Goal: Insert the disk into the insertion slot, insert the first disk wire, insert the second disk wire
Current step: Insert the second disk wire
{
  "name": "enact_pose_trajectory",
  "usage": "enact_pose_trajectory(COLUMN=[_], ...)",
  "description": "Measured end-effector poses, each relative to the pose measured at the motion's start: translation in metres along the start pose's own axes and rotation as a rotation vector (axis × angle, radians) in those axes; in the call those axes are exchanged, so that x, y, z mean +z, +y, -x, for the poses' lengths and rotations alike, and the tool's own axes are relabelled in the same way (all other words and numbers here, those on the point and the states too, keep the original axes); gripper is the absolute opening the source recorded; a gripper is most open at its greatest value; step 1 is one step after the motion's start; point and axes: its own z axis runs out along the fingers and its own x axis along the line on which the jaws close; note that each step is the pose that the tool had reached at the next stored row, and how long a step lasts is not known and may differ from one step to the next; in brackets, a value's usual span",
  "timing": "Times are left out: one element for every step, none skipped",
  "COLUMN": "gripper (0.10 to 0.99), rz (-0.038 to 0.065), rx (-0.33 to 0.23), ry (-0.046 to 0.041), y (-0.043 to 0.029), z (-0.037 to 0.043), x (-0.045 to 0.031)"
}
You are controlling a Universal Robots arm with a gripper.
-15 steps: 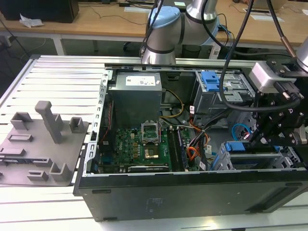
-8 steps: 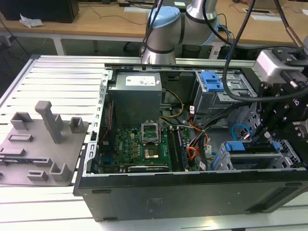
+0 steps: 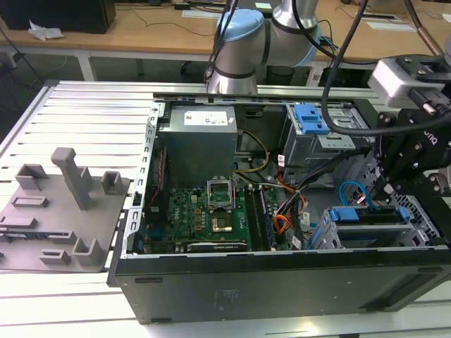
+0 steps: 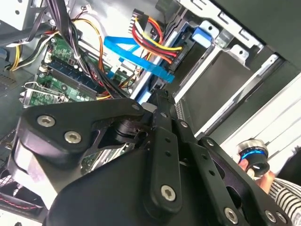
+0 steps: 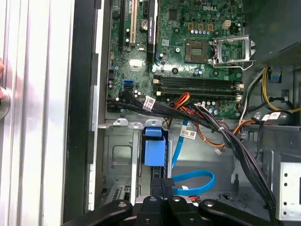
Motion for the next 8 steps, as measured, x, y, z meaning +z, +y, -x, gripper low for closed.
enact_pose_trajectory(gripper=[0.106, 0.106, 0.106, 0.106, 0.106, 0.106, 0.106, 0.106], rz=[0.000, 0.000, 0.000, 0.000, 0.000, 0.000, 0.000, 0.000], rx=[0.000, 0.000, 0.000, 0.000, 0.000, 0.000, 0.000, 0.000], ry=[0.0000, 0.0000, -0.0001, 0.0000, 0.0000, 0.0000, 0.0000, 0.0000], y=[0.0017, 0.0017, 0.0018, 0.0019, 0.0019, 0.0019, 0.0020, 0.0020], z=[0.0000, 0.0001, 0.0001, 0.0001, 0.0000, 0.0000, 0.0001, 0.0001], x=[0.0001, 0.0001, 0.0001, 0.0001, 0.0001, 0.0001, 0.0001, 0.0001])
